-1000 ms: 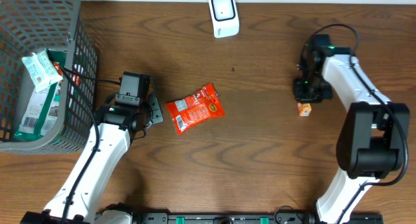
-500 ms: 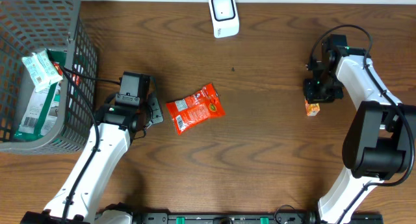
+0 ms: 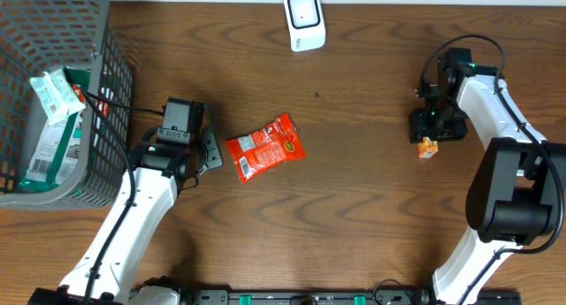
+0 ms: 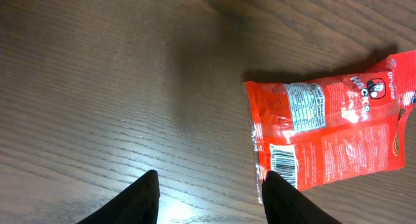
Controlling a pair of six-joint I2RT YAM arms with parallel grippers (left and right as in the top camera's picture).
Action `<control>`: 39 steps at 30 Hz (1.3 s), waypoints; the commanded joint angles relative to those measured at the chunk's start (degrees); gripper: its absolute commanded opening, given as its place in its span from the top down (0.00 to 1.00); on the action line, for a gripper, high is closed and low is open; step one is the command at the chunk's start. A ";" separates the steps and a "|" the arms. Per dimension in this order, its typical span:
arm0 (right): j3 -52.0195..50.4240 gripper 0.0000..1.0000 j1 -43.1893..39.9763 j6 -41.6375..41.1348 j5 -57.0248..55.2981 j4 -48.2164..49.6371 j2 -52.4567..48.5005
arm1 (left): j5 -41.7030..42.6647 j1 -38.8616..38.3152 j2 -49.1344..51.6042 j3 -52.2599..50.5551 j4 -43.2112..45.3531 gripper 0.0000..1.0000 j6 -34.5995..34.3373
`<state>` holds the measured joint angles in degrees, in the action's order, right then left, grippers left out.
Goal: Scan the item barcode
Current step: 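Carry the Kleenex packet to the right side and release it, then move the right gripper to the red packet and grasp it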
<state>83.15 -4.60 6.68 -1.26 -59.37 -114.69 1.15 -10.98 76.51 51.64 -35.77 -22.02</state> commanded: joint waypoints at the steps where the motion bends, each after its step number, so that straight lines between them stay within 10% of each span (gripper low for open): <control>1: 0.39 0.36 -0.22 0.07 0.02 -0.13 -0.31 | -0.72 0.20 0.66 -0.81 -0.13 0.47 0.59; 11: 11.54 0.38 0.33 -1.88 1.01 -7.50 -0.26 | -0.72 0.20 0.66 -0.81 -0.09 0.46 0.59; 22: 20.63 0.36 9.53 -3.87 30.73 -7.89 -0.39 | -0.74 0.20 0.66 -0.81 -0.15 0.54 0.61; 39: 1.07 0.31 41.53 -18.01 11.21 35.47 -0.74 | -5.27 0.20 0.66 -0.85 -1.25 0.63 2.89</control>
<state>87.39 34.22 -8.60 16.91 -27.90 -114.91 -2.48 -10.98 76.73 51.37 -36.95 -19.66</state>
